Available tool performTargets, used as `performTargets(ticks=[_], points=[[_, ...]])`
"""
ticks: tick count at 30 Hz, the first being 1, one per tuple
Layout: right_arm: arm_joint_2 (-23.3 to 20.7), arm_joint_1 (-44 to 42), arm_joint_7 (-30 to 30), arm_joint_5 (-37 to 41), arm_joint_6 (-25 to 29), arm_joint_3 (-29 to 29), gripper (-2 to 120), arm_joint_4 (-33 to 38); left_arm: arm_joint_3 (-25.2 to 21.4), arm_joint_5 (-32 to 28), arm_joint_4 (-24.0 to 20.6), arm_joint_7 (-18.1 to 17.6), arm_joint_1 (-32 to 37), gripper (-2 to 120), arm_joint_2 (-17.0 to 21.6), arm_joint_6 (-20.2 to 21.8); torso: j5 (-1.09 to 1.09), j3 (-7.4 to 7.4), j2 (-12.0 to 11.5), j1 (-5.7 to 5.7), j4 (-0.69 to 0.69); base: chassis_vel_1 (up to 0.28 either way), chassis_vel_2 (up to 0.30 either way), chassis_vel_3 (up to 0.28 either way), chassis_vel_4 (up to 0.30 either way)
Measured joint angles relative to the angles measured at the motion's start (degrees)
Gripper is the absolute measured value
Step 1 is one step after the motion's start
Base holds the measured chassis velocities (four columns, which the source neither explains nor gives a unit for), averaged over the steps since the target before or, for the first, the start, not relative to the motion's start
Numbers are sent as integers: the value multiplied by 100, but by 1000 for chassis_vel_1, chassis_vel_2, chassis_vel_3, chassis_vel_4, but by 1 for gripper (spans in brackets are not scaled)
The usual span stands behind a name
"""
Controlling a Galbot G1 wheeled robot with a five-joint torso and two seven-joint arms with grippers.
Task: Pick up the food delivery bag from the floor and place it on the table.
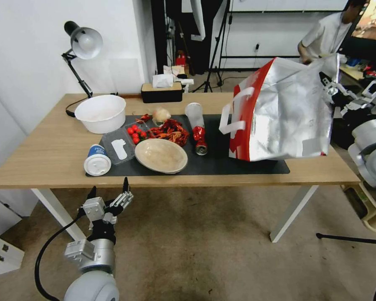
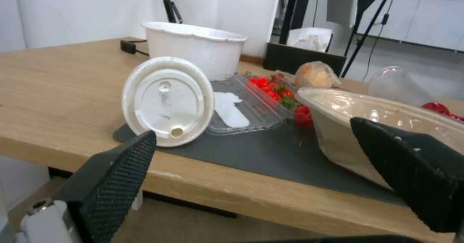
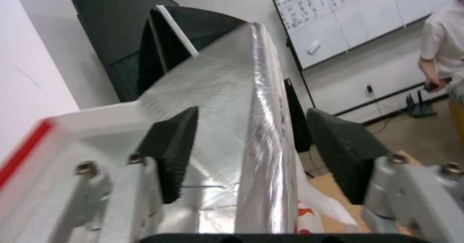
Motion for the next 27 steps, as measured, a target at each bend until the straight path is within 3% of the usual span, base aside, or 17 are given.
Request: performTargets(ticks=[11, 27], points=[[4, -135, -34, -171, -25, 18, 99, 161, -12, -11, -51, -22, 14, 100, -1, 3, -1, 0, 0, 0, 0, 0, 0, 0, 0], [45, -493, 2, -532, -108, 104, 100, 362, -39, 3, -66, -3, -29, 100, -9, 12, -1, -1, -1, 0, 0, 0, 0, 0, 0]])
